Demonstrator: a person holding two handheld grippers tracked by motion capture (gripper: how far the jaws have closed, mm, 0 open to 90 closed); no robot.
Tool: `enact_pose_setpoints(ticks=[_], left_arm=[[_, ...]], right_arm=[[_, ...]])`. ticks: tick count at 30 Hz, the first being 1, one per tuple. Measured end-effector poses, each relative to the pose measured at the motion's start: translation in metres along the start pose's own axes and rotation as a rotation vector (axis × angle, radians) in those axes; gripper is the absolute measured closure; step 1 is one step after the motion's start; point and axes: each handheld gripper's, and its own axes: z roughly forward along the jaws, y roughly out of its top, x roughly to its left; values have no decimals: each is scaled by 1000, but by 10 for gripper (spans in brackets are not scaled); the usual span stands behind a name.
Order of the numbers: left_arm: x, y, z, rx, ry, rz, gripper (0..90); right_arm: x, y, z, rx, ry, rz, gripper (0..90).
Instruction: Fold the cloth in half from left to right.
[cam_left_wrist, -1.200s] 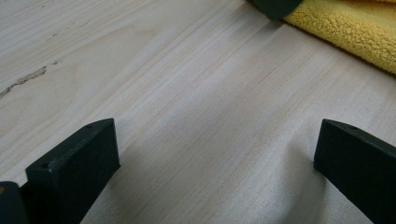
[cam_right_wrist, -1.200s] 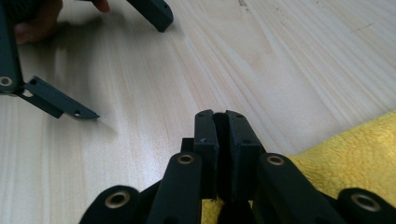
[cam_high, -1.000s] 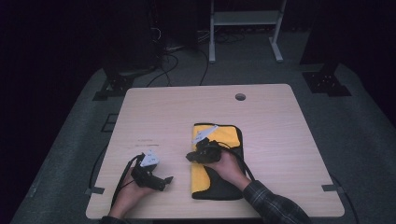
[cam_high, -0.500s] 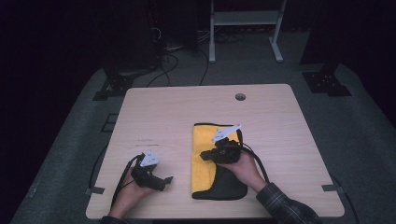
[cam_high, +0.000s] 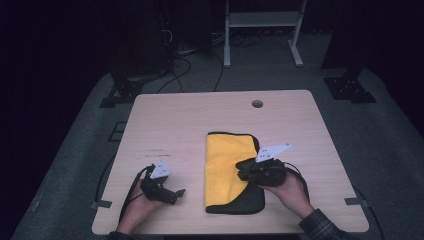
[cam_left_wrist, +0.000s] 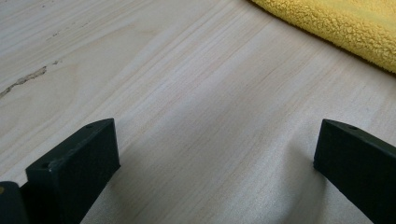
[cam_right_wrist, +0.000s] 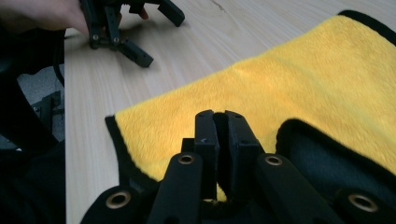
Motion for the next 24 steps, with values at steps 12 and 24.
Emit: enact_pose_setpoints(ticks=[12,24], left_arm=[[0,0,0,-3,2,-2,0],[0,0,0,-4,3,-4,0]], right_arm=[[12,-40,-39,-8,-19,38,835],[35,-64,-46,36,8,44,828]])
